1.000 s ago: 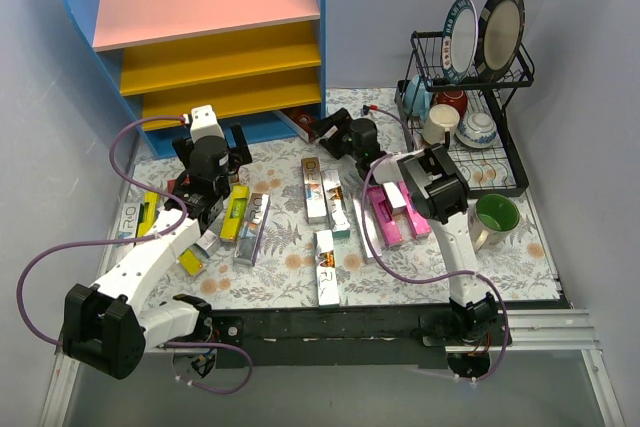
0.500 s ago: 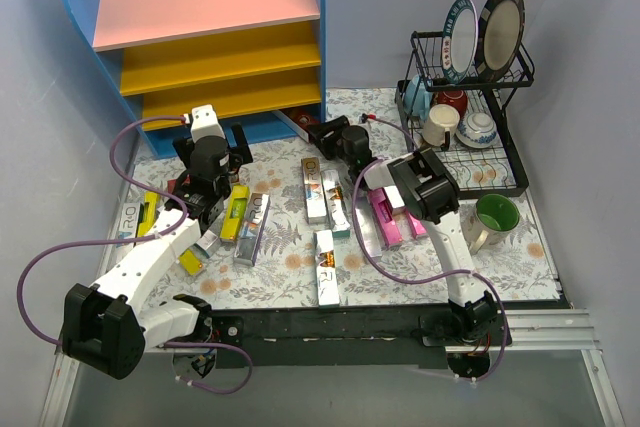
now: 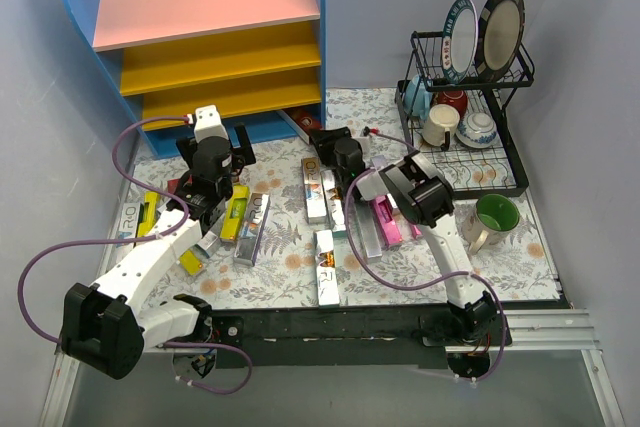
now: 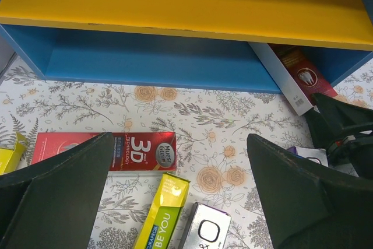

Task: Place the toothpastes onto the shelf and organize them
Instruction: Adjust the toothpaste on the shelf.

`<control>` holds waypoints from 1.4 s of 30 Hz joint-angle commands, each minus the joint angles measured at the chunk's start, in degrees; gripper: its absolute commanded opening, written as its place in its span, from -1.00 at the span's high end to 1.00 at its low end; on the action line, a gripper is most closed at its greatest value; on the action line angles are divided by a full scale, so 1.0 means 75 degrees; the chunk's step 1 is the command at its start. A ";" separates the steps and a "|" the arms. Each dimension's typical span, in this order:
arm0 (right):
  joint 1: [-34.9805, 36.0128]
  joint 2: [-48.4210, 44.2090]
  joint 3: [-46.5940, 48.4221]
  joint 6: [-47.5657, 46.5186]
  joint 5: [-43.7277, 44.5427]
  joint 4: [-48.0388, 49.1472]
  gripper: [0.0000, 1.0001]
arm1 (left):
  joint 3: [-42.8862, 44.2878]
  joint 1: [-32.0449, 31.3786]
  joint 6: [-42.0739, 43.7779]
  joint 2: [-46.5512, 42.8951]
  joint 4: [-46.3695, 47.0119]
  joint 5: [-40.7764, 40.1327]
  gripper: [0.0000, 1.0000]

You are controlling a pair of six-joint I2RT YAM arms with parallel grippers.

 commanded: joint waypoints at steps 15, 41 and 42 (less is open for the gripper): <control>0.0633 -0.0496 0.0226 -0.0490 0.1458 -0.0476 -0.51 | -0.0117 -0.0169 0.0059 -0.0050 0.0132 -0.0285 -0.96; -0.0129 -0.2139 -0.0082 -1.0630 -0.2526 -0.2491 -0.92 | -0.0129 -0.0181 0.0153 -0.0237 0.0132 -0.0285 -0.96; -0.0141 -0.2080 0.0025 -1.0804 -0.2713 -0.2550 -0.92 | -0.0141 -0.0181 0.0153 -0.0226 0.0121 -0.0274 -0.96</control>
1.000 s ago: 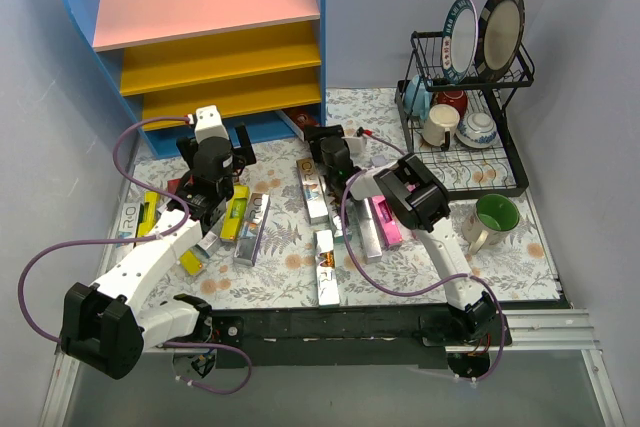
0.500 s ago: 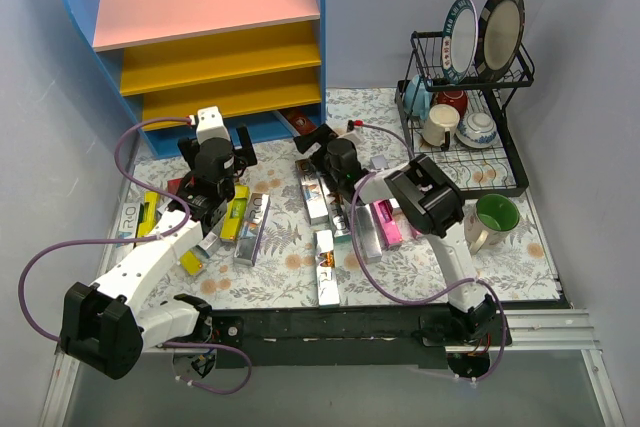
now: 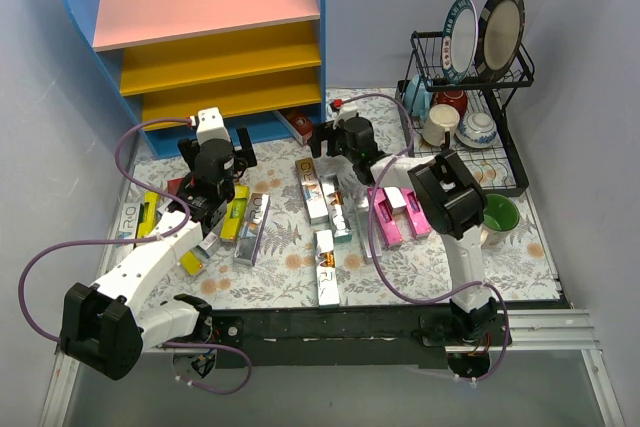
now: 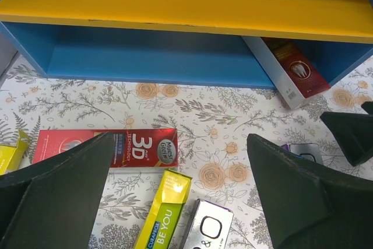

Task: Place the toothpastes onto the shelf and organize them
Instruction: Adjust the toothpaste on the shelf.

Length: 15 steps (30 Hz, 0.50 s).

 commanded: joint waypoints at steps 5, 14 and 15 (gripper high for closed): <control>-0.0004 0.0583 0.1327 -0.1706 -0.1238 -0.0471 -0.92 | -0.0027 -0.0033 0.0101 -0.0153 0.0124 -0.0093 -0.96; -0.0004 0.1415 0.2699 -0.1554 -0.1496 -0.1293 -0.86 | -0.0016 -0.0033 0.0112 -0.0047 0.0112 -0.0046 -0.96; -0.0004 0.1497 0.2769 -0.1542 -0.1531 -0.1410 -0.84 | -0.0027 -0.0033 0.0112 -0.0024 0.0112 -0.0034 -0.96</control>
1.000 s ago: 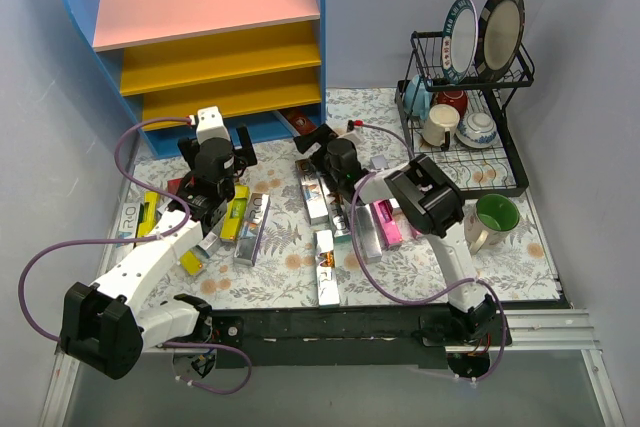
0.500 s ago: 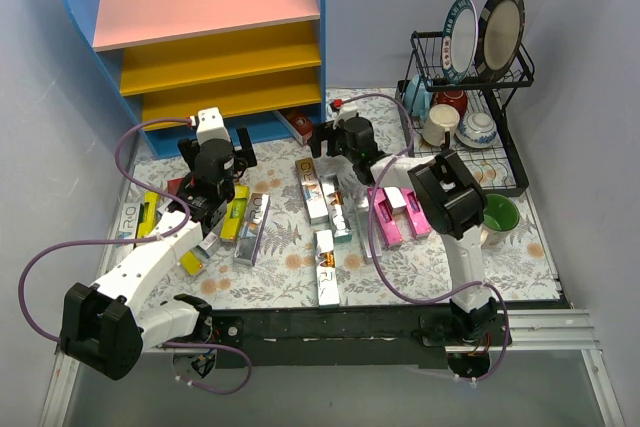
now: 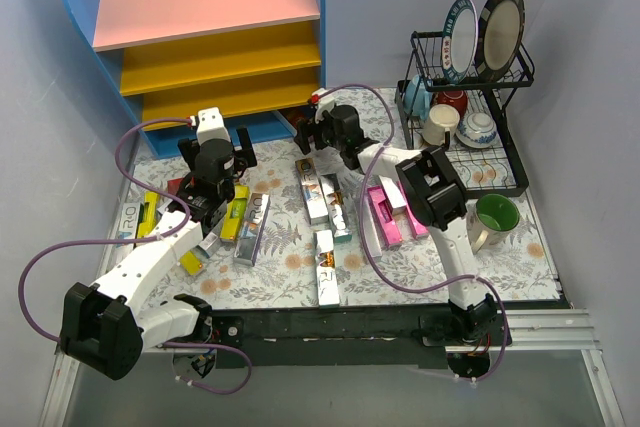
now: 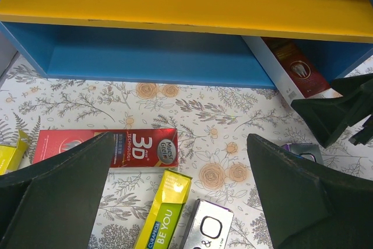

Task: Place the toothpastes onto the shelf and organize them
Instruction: Adjust the toothpaste on the shelf.

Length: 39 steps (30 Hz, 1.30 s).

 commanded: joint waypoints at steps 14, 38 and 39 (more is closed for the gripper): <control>0.0008 0.0608 0.1311 0.0079 0.0721 -0.0808 -0.27 | -0.0015 -0.0033 0.0118 -0.0018 0.0100 -0.0013 -0.96; 0.0535 0.0502 0.1240 0.0770 0.4765 -0.0151 0.21 | -0.0039 -0.0033 0.0153 -0.0100 0.0123 -0.0072 -0.96; 0.0535 0.0491 0.1252 0.0805 0.4836 -0.0163 0.20 | -0.0051 -0.0033 0.0153 -0.0100 0.0112 -0.0084 -0.96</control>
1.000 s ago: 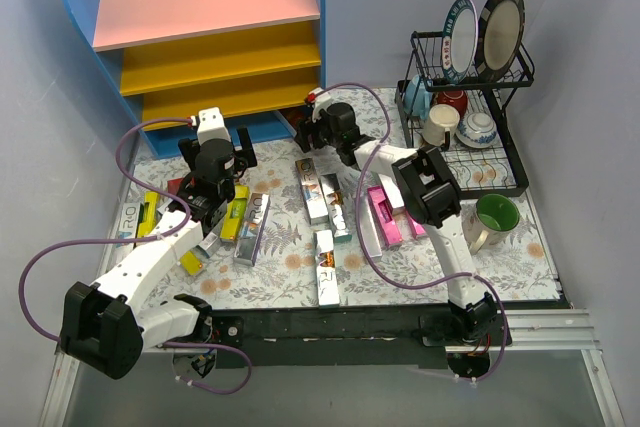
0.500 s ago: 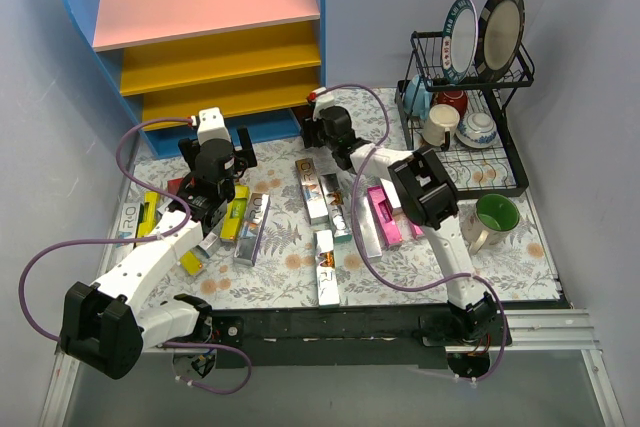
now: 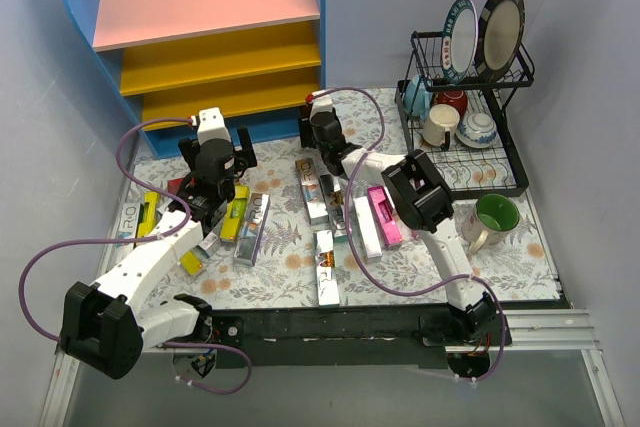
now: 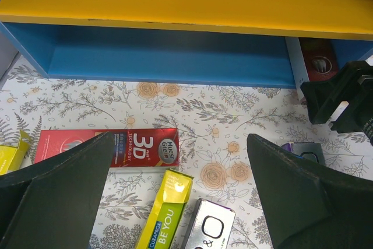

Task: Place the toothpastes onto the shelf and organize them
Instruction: Adjust the toothpaste on the shelf, then move the toothpaste to the center of the board.

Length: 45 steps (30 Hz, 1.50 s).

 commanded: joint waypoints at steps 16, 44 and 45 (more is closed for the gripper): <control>-0.0001 -0.0774 -0.0271 0.0296 0.0853 0.0447 -0.64 | -0.0086 -0.0033 0.0075 -0.0176 0.0124 0.0007 -0.96; 0.0152 -0.8039 -0.6904 -0.0090 -0.3143 -0.0713 -0.96 | -0.0238 0.1501 0.0240 0.0023 0.0206 0.2023 -0.96; 0.0140 -0.8180 -0.7045 -0.0125 -0.3191 -0.0748 -0.96 | -0.0192 0.1862 0.0007 0.0116 0.0206 0.1988 -0.96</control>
